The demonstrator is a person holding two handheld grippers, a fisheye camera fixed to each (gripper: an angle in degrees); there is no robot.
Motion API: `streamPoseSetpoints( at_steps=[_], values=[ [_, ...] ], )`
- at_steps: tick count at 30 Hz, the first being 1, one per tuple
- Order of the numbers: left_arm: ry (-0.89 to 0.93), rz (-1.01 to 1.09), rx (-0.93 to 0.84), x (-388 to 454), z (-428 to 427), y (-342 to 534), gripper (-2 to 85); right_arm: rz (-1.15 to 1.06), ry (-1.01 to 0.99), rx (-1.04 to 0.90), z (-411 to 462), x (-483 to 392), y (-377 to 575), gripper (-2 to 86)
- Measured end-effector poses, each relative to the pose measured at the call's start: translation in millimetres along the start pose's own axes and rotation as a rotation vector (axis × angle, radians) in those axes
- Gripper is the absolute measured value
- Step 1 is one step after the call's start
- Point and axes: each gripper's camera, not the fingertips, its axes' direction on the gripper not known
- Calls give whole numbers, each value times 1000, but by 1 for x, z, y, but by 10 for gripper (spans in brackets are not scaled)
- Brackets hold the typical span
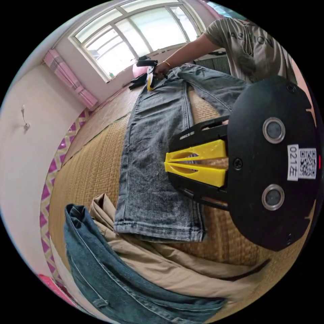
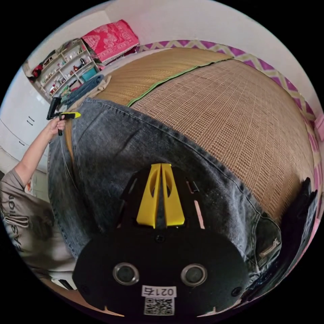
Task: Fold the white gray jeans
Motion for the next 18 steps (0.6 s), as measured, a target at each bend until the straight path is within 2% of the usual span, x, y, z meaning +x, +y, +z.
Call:
streamPoseSetpoints(
  at_steps=[7,10,12,13,14,18],
  values=[
    [135,-91,-10,-38,-12,-3,-10,49,-96,34,-132,36,-96,-10],
    [151,-92,64,-31,-44,23,-10,83,19,145,-236,44,-89,-9],
    [271,-51,164,-16,-70,45,-9,150,90,112,-273,59,-78,-8],
    [343,-15,204,0,-85,61,-9,180,177,-3,-276,66,-72,-8],
    [366,29,212,20,-99,78,-9,163,187,77,-302,60,-59,-7],
    [206,169,175,89,-147,152,-9,201,190,103,-390,27,-41,-6]
  ],
)
